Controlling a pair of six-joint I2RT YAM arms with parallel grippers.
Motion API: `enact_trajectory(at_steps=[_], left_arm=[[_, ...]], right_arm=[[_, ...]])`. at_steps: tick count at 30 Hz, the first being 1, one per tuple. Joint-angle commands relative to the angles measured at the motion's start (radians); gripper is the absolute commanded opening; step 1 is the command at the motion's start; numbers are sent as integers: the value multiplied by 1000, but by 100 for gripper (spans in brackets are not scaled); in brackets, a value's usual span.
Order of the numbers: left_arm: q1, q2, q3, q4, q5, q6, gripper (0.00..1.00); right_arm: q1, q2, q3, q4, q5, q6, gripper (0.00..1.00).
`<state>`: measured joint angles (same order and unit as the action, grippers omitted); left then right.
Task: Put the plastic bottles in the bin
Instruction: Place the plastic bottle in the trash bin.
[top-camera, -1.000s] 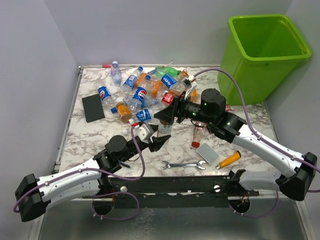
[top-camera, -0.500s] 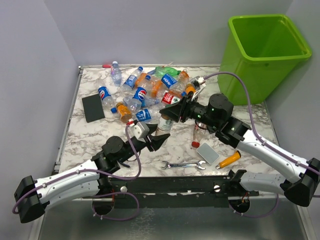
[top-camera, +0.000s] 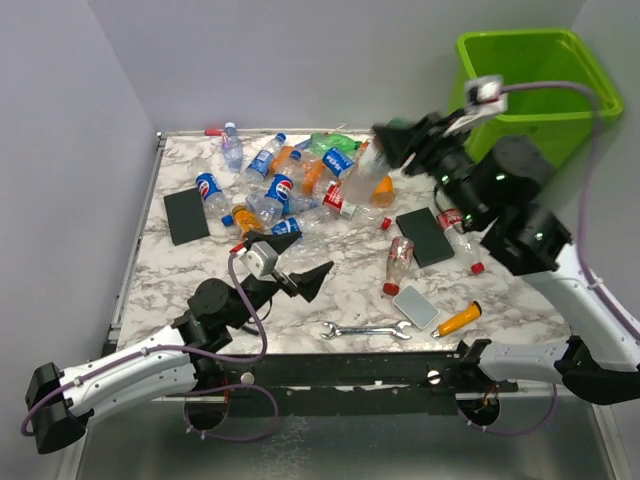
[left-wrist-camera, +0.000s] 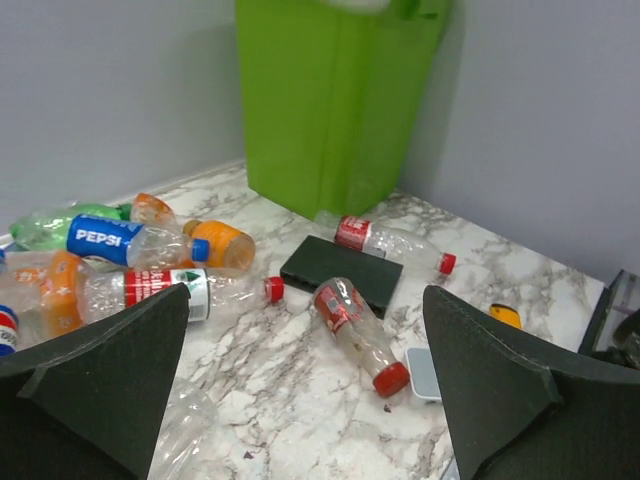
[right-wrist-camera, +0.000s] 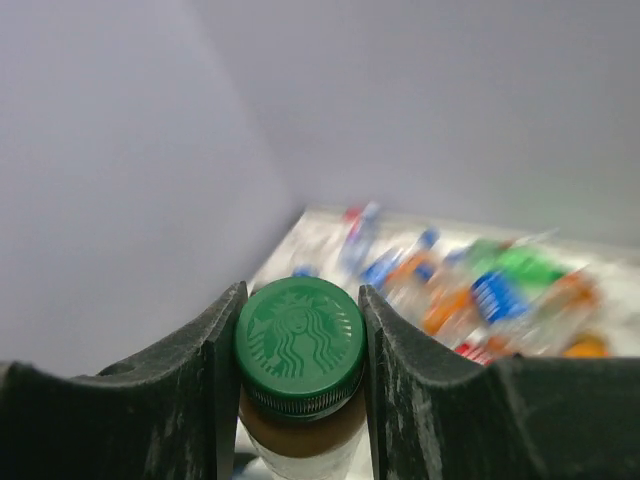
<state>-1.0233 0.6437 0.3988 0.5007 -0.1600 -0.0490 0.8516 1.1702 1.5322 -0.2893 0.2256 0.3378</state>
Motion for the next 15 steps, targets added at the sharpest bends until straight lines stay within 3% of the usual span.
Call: enact_trajectory(at_steps=[1,4,7,12,15], left_arm=[[-4,-38,-14,24,-131,14,99],[-4,-51,-14,21,-161,14,99],[-4,-52,-12,16,-178,7,99],[-5,-39,12,-22,-227,0,99],[-5,-38,25,-49,-269,4,99]], right_arm=[[-21,65,243,3,593,-364,0],[-134,95,263,255,690,-524,0],[-307,167,295,433,717,-573,0],[-559,298,300,589,723,-462,0],[-642,394,363,550,714,-401,0]])
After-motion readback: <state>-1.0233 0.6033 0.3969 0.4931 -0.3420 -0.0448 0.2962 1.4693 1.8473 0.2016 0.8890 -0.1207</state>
